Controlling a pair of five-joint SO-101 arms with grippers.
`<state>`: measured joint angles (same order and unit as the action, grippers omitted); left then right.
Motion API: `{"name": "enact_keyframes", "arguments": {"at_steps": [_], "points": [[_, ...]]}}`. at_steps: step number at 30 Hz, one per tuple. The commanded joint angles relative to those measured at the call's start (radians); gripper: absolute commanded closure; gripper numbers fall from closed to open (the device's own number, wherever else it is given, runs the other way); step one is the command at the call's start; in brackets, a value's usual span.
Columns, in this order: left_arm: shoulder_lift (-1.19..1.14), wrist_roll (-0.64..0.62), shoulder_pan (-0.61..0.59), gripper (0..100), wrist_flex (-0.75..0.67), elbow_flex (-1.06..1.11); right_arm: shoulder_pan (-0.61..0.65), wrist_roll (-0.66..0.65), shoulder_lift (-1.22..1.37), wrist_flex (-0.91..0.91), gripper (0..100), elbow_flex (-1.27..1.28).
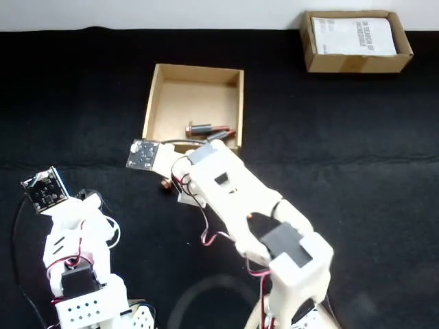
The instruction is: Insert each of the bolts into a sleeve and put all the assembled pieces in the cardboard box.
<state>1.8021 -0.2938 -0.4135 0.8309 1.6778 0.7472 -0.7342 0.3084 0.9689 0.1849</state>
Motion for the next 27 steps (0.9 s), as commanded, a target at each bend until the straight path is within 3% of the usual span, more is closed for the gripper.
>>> {"name": "enact_keyframes", "arguments": {"at_steps": [1, 8, 13, 17, 27], "points": [[0.007, 0.003, -0.007, 99, 0.000, 0.016, -0.007, -0.008, 0.044, -0.005, 80.0, -0.067], [0.007, 0.003, -0.005, 99, -0.002, 0.016, 0.016, -0.008, 0.094, 0.076, 81.0, -0.101], [0.007, 0.003, -0.005, 99, -0.002, 0.016, 0.013, -0.012, 0.157, 0.087, 99.8, -0.151], [0.007, 0.003, -0.005, 99, -0.002, 0.016, 0.012, -0.014, 0.177, 0.202, 99.1, -0.243], [0.007, 0.002, -0.004, 99, -0.003, 0.016, -0.124, -0.008, 0.173, 0.685, 99.1, -0.901]]}}
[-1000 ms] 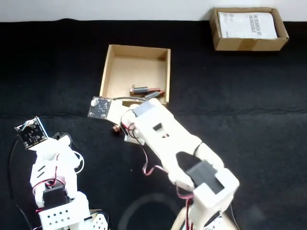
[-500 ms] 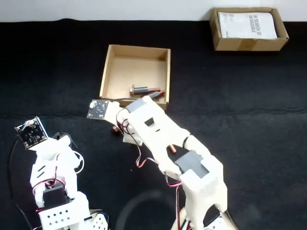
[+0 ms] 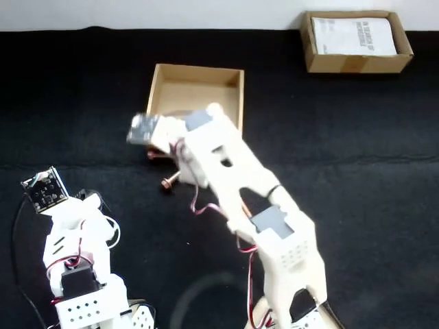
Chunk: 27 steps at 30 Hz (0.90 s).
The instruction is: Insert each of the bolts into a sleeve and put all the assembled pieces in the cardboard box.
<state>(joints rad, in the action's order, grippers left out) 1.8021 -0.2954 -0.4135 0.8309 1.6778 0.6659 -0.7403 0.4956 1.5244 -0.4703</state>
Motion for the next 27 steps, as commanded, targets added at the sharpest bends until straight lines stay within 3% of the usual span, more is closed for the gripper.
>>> {"name": "enact_keyframes", "arguments": {"at_steps": [1, 4, 6, 10, 18, 23, 27], "points": [[0.007, 0.000, -0.004, 99, -0.003, 0.016, -0.051, -0.002, -0.015, 0.177, 99.1, -0.318], [0.007, -0.002, -0.004, 99, -0.002, 0.016, -0.079, 0.014, -0.025, 0.243, 99.1, -0.495], [0.007, -0.003, -0.004, 99, 0.002, 0.016, -0.116, 0.092, -0.084, 0.242, 99.1, -0.550], [0.007, -0.003, -0.004, 99, 0.046, 0.016, -0.131, 0.132, -0.286, 0.242, 99.1, -0.512], [0.007, 0.005, -0.005, 99, 0.183, -0.008, -0.143, 0.203, -0.814, 0.240, 99.1, -0.018], [0.007, 0.057, 0.012, 99, 0.275, -0.289, -0.229, 0.201, -1.092, 0.236, 99.1, 0.317], [-0.021, 0.127, 0.159, 99, 0.301, -0.501, -0.309, 0.199, -1.251, 0.236, 99.1, 0.504]]}}
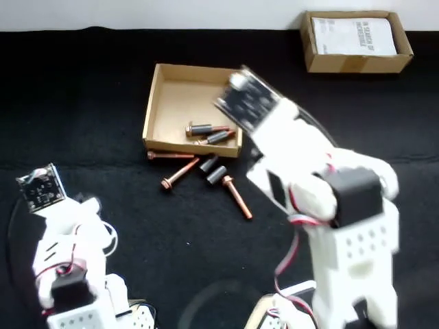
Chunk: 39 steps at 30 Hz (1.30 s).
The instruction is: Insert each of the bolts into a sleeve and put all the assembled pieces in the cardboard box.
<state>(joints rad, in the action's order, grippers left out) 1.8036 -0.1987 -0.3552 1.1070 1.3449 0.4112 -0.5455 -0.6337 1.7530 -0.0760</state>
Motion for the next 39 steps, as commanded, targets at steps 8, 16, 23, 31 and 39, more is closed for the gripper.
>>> {"name": "enact_keyframes", "arguments": {"at_steps": [8, 16, 23, 31, 39], "points": [[-0.598, -0.104, 0.328, 99, 0.245, -0.719, -0.166, 0.005, -0.387, -0.035, 99.1, 0.394], [-1.090, -0.356, 0.647, 99, 0.512, -1.112, -0.479, 0.003, -0.549, -0.200, 99.1, 0.694], [-1.406, -0.460, 0.812, 99, 0.526, -1.219, -0.684, -0.051, -0.590, -0.309, 99.1, 0.832], [-1.865, -0.551, 0.835, 99, 0.532, -1.434, -0.837, -0.054, -0.593, -0.410, 99.1, 0.946], [-2.262, -0.554, 0.839, 86, 0.535, -1.695, -0.854, -0.055, -0.593, -0.426, 99.1, 0.970]]}}
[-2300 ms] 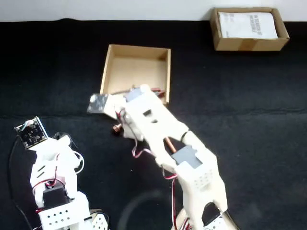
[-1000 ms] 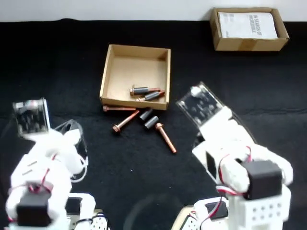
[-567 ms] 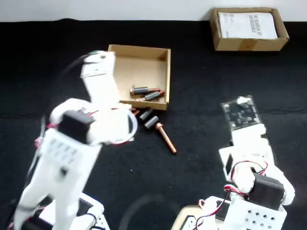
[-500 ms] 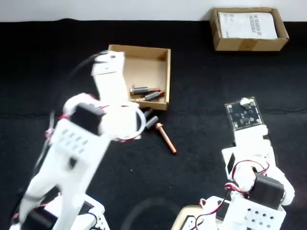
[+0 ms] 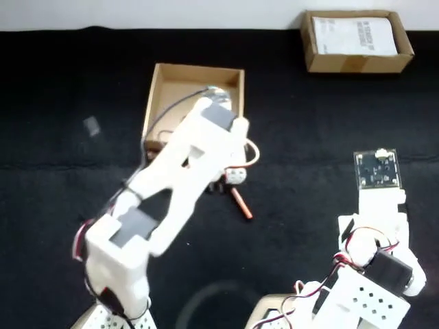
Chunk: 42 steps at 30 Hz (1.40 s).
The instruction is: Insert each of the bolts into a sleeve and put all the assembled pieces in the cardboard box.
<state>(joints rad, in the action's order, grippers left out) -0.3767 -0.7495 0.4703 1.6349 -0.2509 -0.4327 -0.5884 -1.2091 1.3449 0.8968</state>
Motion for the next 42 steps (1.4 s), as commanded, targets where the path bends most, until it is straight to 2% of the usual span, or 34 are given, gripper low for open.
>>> {"name": "enact_keyframes", "arguments": {"at_steps": [1, 10, 18, 22, 29, 37, 42], "points": [[-0.111, -0.003, 0.012, 86, 0.018, -0.125, -0.010, -0.012, -0.018, -0.018, 99.1, -0.004], [-0.297, -0.003, 0.013, 86, 0.041, -0.305, -0.002, -0.012, -0.018, -0.019, 99.1, -0.005], [-0.443, -0.003, 0.002, 87, 0.040, -0.381, -0.001, -0.012, -0.018, -0.019, 99.1, -0.002], [-0.503, -0.003, 0.001, 87, 0.044, -0.452, 0.033, -0.012, -0.018, -0.012, 99.1, 0.001], [-0.470, -0.003, 0.033, 86, 0.127, -0.604, 0.073, -0.012, -0.013, -0.021, 99.1, 0.001], [-0.417, -0.003, 0.051, 86, 0.126, -0.591, 0.084, -0.012, -0.012, -0.033, 99.1, 0.001], [-0.501, -0.003, 0.047, 86, 0.072, -0.599, 0.084, -0.012, -0.013, -0.033, 99.1, 0.001]]}}
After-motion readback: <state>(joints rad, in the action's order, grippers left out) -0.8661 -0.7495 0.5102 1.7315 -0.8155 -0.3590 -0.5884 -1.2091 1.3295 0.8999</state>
